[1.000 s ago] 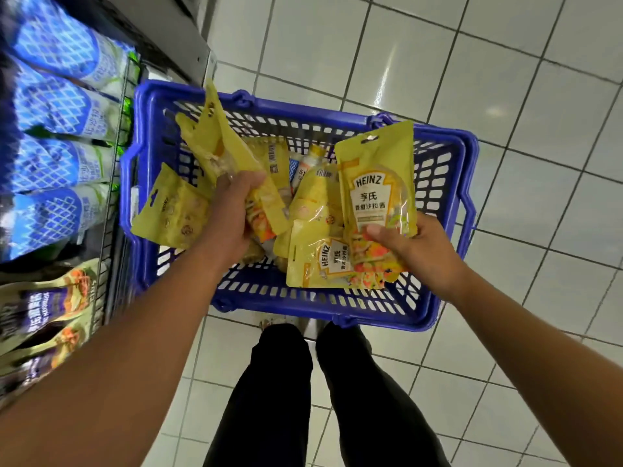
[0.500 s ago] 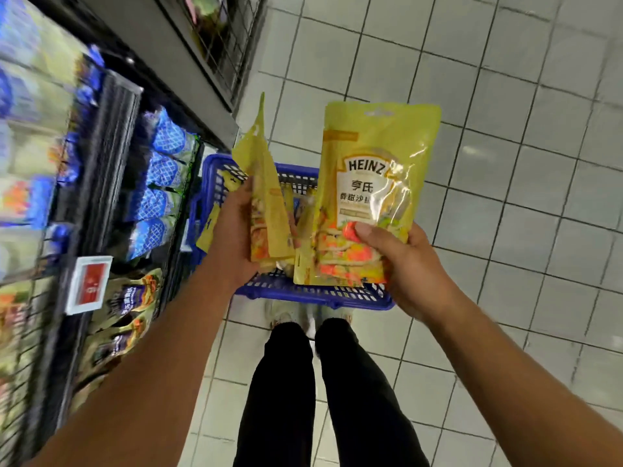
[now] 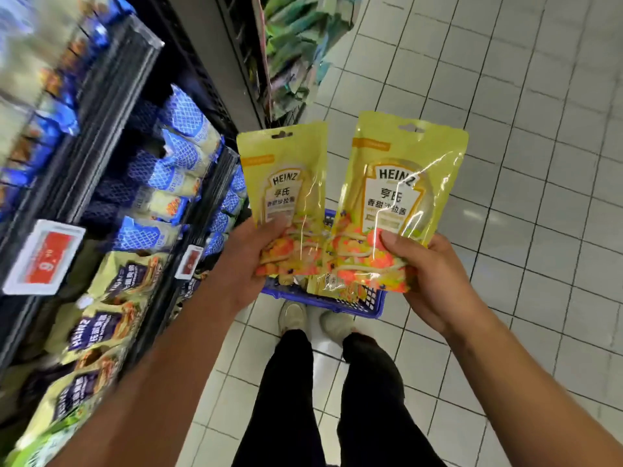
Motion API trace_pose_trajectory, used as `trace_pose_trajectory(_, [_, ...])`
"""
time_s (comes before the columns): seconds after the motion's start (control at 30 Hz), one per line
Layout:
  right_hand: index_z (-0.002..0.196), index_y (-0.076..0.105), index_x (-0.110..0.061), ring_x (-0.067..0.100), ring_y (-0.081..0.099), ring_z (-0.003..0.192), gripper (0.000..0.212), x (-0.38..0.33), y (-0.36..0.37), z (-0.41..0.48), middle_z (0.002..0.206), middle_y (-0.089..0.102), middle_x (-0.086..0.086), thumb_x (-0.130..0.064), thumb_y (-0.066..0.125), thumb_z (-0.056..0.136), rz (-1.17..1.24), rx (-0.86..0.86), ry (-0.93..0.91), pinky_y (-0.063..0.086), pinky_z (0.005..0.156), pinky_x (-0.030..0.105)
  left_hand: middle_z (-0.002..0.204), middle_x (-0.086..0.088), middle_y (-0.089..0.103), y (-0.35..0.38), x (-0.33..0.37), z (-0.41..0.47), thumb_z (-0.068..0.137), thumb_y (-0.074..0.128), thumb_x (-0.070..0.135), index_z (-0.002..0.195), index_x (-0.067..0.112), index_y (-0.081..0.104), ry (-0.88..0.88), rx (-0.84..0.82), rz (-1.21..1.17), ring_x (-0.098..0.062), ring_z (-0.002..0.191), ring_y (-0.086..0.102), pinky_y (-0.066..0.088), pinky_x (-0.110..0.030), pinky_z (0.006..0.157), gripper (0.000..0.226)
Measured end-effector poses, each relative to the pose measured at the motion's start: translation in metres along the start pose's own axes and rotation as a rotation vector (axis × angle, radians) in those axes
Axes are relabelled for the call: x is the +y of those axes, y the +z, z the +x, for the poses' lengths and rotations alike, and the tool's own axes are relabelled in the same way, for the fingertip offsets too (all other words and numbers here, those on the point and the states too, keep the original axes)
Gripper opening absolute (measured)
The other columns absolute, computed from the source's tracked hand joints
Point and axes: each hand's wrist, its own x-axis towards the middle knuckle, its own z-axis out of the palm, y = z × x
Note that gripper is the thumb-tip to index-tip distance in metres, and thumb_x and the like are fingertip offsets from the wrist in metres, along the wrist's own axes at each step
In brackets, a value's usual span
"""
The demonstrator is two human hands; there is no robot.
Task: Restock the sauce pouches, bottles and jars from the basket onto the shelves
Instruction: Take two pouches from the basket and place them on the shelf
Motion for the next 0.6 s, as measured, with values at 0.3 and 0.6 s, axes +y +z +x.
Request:
trace_pose_trajectory(0.3, [0.128,0.061,-0.002,0.036,0.071,0.104,0.063,-0.064,0.038,-0.057,0.118,0.072,0.019,-0.019,0.078,0.07,-0.155,-0.213,-0.024,0.06,0.077,0.037,0.109,-0.008,0.073,0.039,0.027,-0.112,0.08,0.069,0.025,0.124,0.014,0.06,0.24,0.213,-0.166,-0.023,0.097,0.072,0.06,-0.033,0.073,0.046])
trace_pose_trajectory(0.6, [0.112,0.073,-0.01,0.036,0.074,0.097,0.052,-0.08,0.107,-0.109,0.111,0.074,0.02,-0.023,0.083,0.063,-0.33,-0.551,0.021,0.06,0.072,0.036,0.122,-0.019,0.069,0.044,0.002,-0.251,0.07,0.076,0.0,0.126,0.006,0.063,0.555,0.443,-0.258,-0.035,0.106,0.069,0.059,-0.038,0.077,0.058])
